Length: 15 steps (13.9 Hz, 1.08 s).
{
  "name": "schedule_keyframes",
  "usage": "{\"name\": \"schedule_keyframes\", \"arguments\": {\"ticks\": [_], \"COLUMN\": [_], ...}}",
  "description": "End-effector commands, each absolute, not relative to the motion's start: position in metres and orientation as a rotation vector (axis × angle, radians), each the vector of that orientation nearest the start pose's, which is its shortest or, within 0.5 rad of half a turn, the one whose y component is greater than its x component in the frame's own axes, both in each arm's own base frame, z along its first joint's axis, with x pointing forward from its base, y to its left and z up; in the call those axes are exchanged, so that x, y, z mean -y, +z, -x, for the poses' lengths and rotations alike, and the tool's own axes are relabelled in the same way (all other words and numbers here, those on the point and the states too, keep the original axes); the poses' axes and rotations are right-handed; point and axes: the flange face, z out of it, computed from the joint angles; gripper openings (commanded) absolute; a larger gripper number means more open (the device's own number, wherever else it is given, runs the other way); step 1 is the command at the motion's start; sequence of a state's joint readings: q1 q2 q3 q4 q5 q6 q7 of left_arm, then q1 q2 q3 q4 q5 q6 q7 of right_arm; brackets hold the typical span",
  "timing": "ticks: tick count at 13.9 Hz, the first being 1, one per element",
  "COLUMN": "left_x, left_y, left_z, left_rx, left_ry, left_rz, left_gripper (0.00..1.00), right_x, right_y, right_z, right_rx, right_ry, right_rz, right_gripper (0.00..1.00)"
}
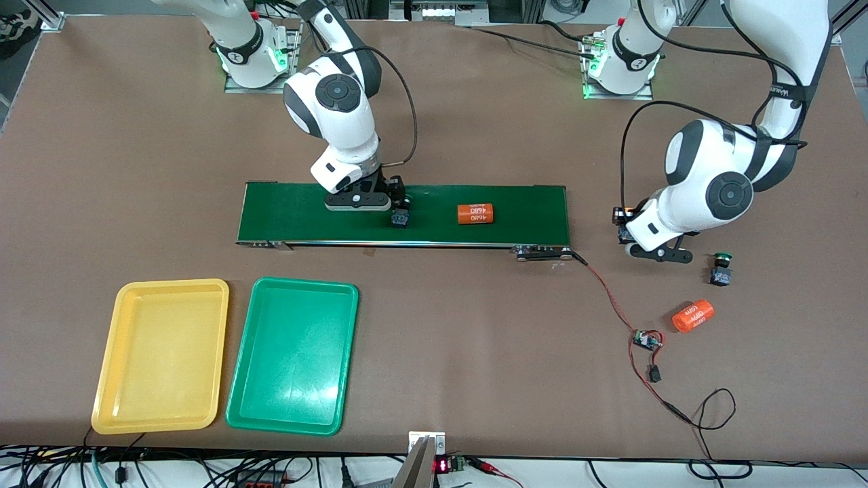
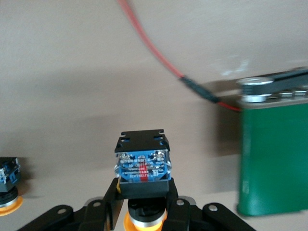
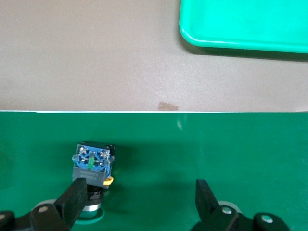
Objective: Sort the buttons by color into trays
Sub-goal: 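Place the orange button on the belt while the right gripper lifts the green button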
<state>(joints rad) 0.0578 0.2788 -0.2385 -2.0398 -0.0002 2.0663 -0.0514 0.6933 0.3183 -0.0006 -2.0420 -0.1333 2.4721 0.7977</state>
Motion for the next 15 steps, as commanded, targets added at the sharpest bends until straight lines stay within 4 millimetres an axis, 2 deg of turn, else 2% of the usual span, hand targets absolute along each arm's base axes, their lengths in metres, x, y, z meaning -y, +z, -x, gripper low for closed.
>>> {"name": "schedule_keyframes", "arguments": {"ticks": [1,2,5,7,9,13,14,15], "left_x": [0.146,0.166,0.200,0.210,0.232,0.256,0.258,0.259], "left_y": [0.300,0.300,0.295,0.279,0.269,0.258,0.258,0.255], "left_z": [-0.551,-0.545,-0.535,-0.534,-0.529,-0.521,-0.522,-0.522], "left_rx": [-0.293,-0.303,-0.310,-0.224,-0.252,-0.263,-0.264,-0.261], "left_ry": [0.420,0.432,0.459,0.485,0.477,0.485,0.473,0.469], "left_rz": [3.155,3.177,3.191,3.222,3.242,3.279,3.282,3.288], "left_gripper": [0.00,0.00,0.00,0.00,0.00,0.03,0.06,0.14], "right_x": [-0.385,-0.382,-0.384,-0.384,-0.390,-0.395,-0.395,-0.395], "right_y": [0.294,0.288,0.286,0.286,0.278,0.267,0.263,0.259], "right_z": [-0.472,-0.474,-0.474,-0.475,-0.475,-0.478,-0.479,-0.479], "right_rx": [-0.045,-0.053,-0.054,-0.086,-0.108,-0.104,-0.102,-0.101], "right_ry": [-0.233,-0.222,-0.226,-0.228,-0.217,-0.226,-0.233,-0.232], "right_rz": [3.126,3.130,3.124,3.119,3.123,3.111,3.104,3.104], "right_gripper": [1.00,1.00,0.99,0.98,0.98,0.98,0.97,0.94]}}
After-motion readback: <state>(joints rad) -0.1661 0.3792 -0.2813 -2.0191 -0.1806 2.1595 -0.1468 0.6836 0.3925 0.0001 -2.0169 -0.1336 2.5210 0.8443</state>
